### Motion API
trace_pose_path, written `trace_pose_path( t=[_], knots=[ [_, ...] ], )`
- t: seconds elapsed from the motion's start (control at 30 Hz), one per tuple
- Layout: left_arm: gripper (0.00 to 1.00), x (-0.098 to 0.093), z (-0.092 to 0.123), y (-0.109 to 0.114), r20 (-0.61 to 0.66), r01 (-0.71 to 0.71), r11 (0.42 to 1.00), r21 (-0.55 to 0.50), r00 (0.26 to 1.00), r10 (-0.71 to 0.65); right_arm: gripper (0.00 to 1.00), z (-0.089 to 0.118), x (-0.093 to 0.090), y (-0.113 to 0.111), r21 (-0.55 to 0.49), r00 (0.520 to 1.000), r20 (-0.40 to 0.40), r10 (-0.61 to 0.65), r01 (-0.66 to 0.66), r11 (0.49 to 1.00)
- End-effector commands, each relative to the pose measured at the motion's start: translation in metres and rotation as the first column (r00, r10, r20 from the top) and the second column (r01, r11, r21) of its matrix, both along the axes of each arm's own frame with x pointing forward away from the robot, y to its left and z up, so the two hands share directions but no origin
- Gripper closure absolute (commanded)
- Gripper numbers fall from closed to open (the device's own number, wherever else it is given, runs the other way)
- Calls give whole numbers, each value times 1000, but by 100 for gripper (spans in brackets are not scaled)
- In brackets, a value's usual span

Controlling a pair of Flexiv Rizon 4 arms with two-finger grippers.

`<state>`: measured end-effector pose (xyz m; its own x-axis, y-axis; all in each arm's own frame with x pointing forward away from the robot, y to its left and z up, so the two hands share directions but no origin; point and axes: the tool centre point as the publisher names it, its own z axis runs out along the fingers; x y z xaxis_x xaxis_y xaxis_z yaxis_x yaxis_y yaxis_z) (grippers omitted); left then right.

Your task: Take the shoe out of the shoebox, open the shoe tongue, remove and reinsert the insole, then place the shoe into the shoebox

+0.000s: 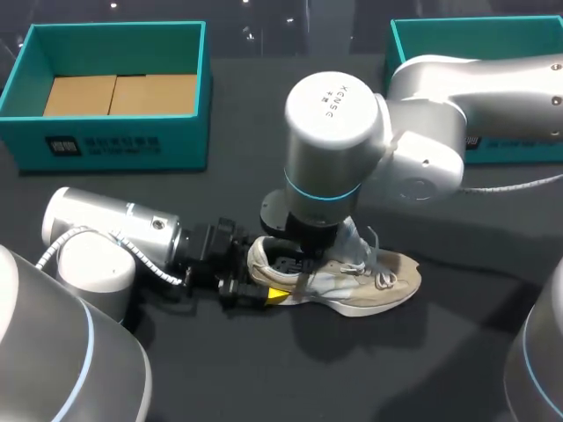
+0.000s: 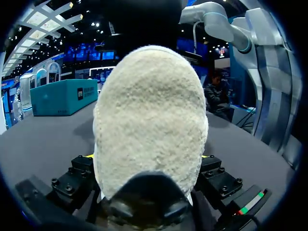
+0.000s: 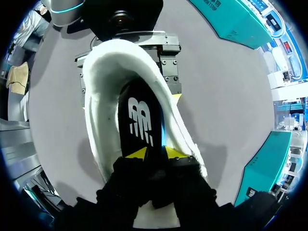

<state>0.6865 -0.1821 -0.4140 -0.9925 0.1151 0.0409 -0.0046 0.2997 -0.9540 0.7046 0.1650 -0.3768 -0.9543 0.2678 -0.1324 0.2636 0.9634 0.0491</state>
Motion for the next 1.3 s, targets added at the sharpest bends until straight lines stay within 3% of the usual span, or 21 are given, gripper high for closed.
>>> trace_pose_path(
  t=[0.03,0.2,0.37,0.6,0.67,0.7,0.73,1.07,1.3],
  knots=[
    [100,-1,0,0,1,0,1000,1,1000,0,64,-2,1,-4,8,1000,2,-6,6,1000],
    [100,-1,0,0,1,0,1000,1,1000,0,61,-10,6,1,21,1000,-25,18,-17,1000],
    [100,-1,0,0,1,0,1000,1,1000,0,61,-31,10,3,53,996,-86,33,-28,998],
    [100,-1,0,0,1,0,1000,1,1000,0,63,-56,0,1,81,982,-181,47,-32,996],
    [100,-1,0,0,1,0,1000,1,1000,0,74,-60,-4,-1,82,978,-203,47,-30,996],
    [100,-1,0,0,1,0,1000,1,1000,0,91,-61,-6,-2,84,977,-208,45,-28,996],
    [100,-1,0,0,1,0,1000,1,1000,0,100,-61,-8,-4,87,977,-209,45,-28,996],
    [100,-1,0,0,1,0,1000,1,1000,0,100,-42,-32,-24,124,978,-207,28,-2,992],
    [100,-1,0,0,1,0,1000,1,1000,0,100,-18,-34,-40,246,985,-153,77,-37,969]
  ],
)
